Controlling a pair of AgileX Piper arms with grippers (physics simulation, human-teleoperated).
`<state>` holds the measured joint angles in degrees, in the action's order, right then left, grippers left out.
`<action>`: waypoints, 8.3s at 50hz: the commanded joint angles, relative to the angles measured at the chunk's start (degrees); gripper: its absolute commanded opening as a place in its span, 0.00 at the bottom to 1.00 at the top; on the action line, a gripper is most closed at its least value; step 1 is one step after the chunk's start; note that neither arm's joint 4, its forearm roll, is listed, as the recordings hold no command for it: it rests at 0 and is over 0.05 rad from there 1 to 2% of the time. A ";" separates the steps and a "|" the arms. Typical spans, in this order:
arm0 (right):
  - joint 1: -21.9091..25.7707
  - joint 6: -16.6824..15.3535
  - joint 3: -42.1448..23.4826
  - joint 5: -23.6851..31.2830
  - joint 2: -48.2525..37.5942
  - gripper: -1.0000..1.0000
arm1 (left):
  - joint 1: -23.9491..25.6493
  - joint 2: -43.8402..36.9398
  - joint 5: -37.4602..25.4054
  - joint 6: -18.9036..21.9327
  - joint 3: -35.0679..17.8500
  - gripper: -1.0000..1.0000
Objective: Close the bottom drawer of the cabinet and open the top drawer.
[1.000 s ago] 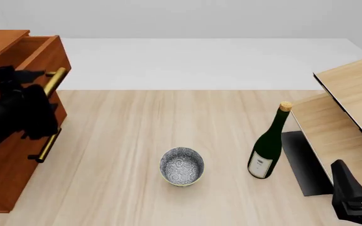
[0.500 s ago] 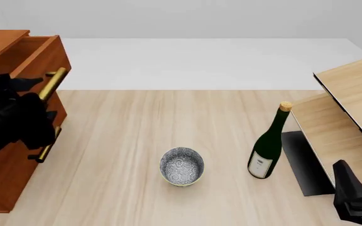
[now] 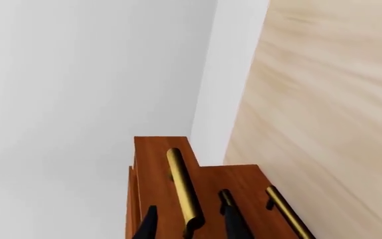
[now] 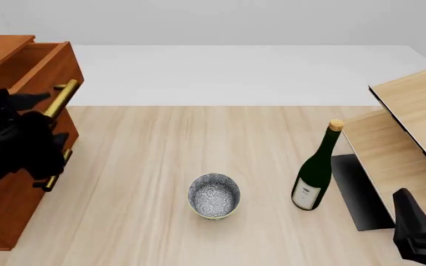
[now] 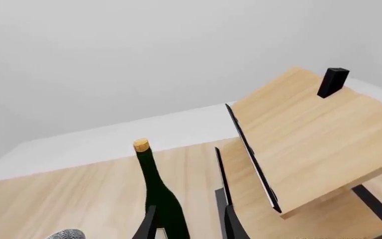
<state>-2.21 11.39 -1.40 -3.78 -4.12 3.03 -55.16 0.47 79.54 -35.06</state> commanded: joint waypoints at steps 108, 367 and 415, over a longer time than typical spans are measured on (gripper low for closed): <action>2.06 1.38 -1.84 3.97 2.67 1.00 | 3.20 -8.88 -47.69 -78.71 -46.64 1.00; 3.89 -2.20 -1.67 4.45 3.68 1.00 | 11.44 -12.02 -31.43 -90.14 -26.13 1.00; 3.80 -2.45 -1.61 4.64 3.90 1.00 | 17.91 -14.74 -28.01 -95.44 -26.24 1.00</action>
<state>1.63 9.07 -3.04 0.87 -0.25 18.51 -68.12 -28.64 -15.78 -61.41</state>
